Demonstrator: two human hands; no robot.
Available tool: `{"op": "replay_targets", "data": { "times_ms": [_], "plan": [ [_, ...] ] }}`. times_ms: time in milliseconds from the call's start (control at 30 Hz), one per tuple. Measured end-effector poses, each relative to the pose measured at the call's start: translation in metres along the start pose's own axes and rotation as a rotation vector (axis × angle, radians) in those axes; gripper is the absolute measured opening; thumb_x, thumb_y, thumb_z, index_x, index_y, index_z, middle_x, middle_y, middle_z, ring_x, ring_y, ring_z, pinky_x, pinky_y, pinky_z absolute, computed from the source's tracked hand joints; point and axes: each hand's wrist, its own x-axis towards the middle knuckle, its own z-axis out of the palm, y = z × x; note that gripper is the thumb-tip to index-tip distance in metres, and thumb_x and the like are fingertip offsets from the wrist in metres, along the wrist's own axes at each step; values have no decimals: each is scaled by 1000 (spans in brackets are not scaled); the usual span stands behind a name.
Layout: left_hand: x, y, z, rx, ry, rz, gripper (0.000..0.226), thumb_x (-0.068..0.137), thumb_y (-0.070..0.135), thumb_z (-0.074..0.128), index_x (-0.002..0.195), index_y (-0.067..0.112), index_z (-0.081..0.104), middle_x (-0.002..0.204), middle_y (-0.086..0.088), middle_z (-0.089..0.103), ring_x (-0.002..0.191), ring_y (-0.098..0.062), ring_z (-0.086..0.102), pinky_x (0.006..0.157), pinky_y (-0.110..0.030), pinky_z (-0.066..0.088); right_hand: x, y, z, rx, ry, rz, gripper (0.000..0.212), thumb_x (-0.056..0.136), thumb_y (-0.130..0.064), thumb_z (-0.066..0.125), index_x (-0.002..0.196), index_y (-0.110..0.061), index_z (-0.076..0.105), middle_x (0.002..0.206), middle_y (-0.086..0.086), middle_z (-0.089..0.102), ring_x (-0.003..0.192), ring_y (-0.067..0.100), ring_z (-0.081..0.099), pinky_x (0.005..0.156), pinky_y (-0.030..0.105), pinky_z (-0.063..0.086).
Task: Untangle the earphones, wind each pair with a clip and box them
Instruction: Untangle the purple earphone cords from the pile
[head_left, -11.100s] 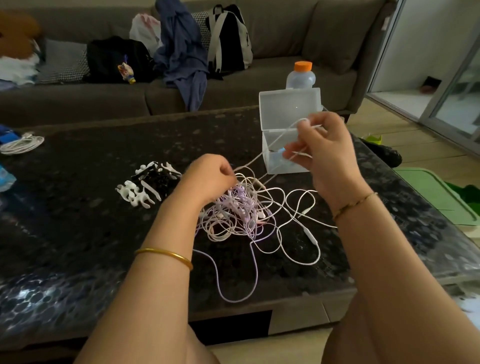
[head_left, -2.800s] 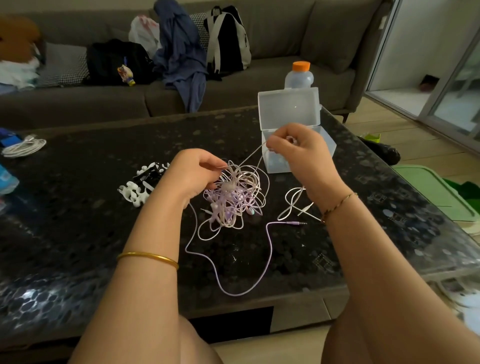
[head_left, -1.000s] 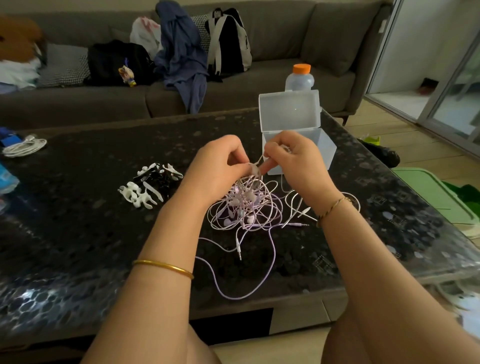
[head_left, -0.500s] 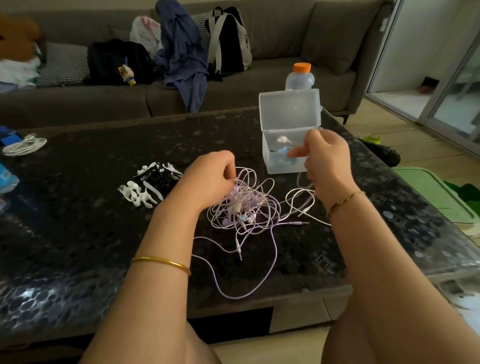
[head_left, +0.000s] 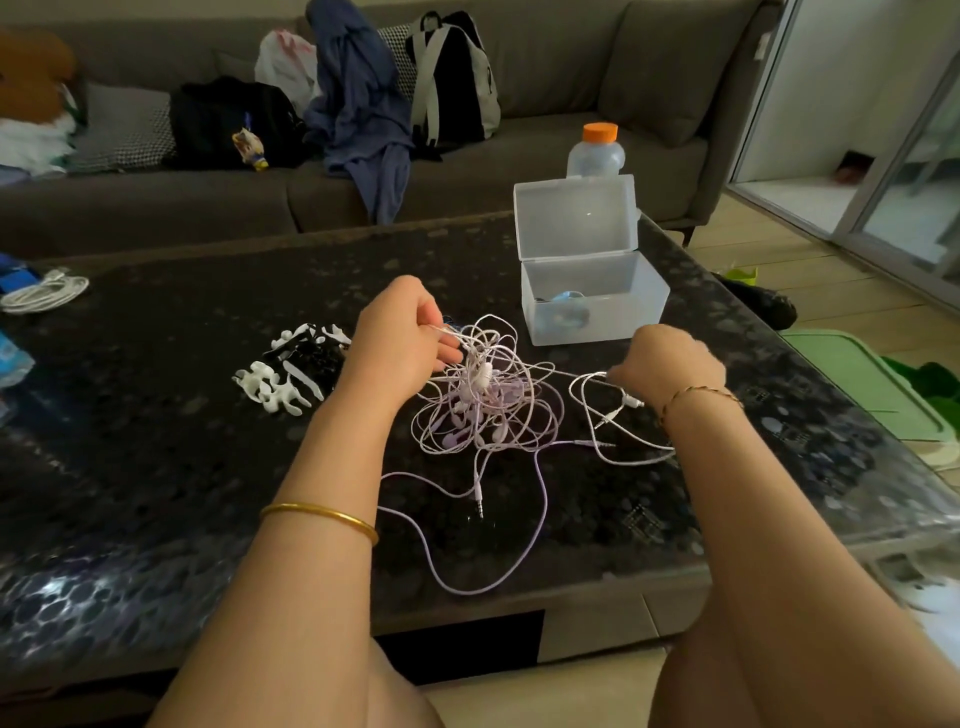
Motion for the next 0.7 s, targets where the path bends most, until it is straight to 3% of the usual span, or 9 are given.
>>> {"op": "replay_targets", "data": {
  "times_ms": [100, 167, 267, 333, 433, 700],
  "plan": [
    [-1, 3, 2, -58, -12, 6, 27, 94, -7, 36, 80, 15, 43, 83, -5, 68, 71, -11, 71, 71, -30, 59, -9, -9, -1, -113, 38, -14, 36, 90, -31, 59, 122, -15, 53, 125, 12, 51, 122, 35, 42, 99, 51, 35],
    [-2, 7, 1, -96, -15, -4, 28, 94, -8, 36, 79, 14, 42, 81, -5, 67, 71, -12, 71, 73, -31, 59, -15, -17, -6, -9, 146, -162, 32, 90, -28, 59, 120, -17, 57, 123, 10, 54, 119, 33, 45, 99, 49, 37],
    [-6, 14, 1, -140, -19, -19, 28, 95, -9, 37, 80, 14, 41, 81, -5, 65, 72, -12, 70, 71, -28, 59, -29, -31, -13, 410, 72, -540, 16, 89, -20, 62, 102, -14, 71, 98, 1, 67, 90, 15, 60, 81, 24, 51],
    [-8, 16, 1, -169, -21, -24, 28, 95, -9, 37, 80, 14, 41, 81, -5, 64, 72, -13, 71, 71, -27, 59, -38, -39, -13, 489, -12, -669, 12, 87, -19, 66, 93, -13, 74, 84, -4, 67, 77, 8, 60, 71, 16, 50],
    [-9, 18, 0, -216, -23, -54, 28, 96, -9, 37, 81, 14, 41, 80, -5, 64, 70, -11, 71, 65, -22, 59, -41, -45, -7, 501, -52, -709, 14, 85, -23, 67, 91, -12, 74, 84, -1, 69, 78, 13, 63, 77, 28, 55],
    [-14, 21, -5, -333, -60, -70, 27, 89, -16, 42, 77, 8, 46, 90, -13, 65, 72, -14, 72, 66, -24, 59, -40, -47, -4, 565, -42, -695, 13, 90, -15, 58, 90, -5, 67, 83, 6, 67, 77, 19, 64, 75, 31, 56]
  ]
}}
